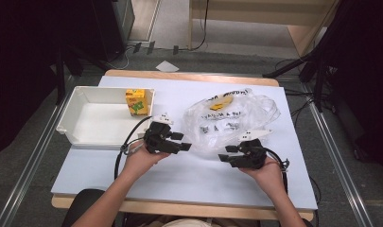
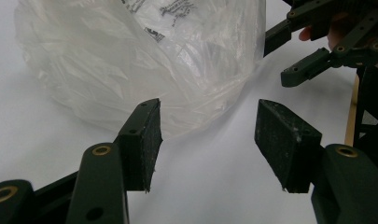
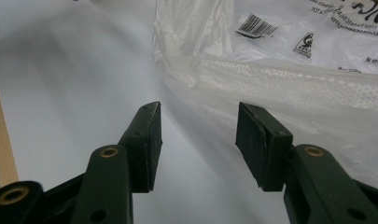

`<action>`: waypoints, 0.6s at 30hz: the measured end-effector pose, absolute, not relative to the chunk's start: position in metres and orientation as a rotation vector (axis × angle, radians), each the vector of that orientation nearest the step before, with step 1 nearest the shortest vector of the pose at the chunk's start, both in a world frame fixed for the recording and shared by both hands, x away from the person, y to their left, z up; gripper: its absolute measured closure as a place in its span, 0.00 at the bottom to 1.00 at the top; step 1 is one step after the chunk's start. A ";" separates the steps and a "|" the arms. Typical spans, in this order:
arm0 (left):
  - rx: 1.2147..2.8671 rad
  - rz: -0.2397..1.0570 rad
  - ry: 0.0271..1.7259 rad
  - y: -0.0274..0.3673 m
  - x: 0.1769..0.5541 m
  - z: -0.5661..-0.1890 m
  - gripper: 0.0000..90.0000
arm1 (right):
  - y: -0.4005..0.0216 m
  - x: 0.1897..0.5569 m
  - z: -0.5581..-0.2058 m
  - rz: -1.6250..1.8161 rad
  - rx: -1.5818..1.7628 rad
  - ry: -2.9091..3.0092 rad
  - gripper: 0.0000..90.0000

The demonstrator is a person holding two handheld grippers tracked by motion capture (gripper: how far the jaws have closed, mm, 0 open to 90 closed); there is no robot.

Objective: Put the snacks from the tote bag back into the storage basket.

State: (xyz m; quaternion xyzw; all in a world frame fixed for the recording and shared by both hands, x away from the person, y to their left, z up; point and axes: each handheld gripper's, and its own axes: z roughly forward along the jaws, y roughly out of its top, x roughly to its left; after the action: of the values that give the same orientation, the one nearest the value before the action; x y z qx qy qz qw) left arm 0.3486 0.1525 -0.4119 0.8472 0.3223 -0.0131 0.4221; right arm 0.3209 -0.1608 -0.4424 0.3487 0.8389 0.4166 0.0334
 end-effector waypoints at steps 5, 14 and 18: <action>2.117 -0.050 0.812 0.152 0.349 -0.418 0.43 | -0.161 0.320 -0.443 1.280 1.077 2.586 0.57; 2.155 -0.038 0.792 0.151 0.349 -0.425 0.43 | -0.161 0.320 -0.445 1.276 1.065 2.593 0.57; 2.169 -0.036 0.781 0.150 0.348 -0.428 0.43 | -0.160 0.320 -0.446 1.273 1.065 2.597 0.57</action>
State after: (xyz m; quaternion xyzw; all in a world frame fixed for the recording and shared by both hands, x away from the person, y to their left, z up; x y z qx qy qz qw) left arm 0.3483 0.1498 -0.4275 0.8598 0.3094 -0.0141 0.4060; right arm 0.3204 -0.1604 -0.4456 0.3455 0.8422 0.4129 0.0296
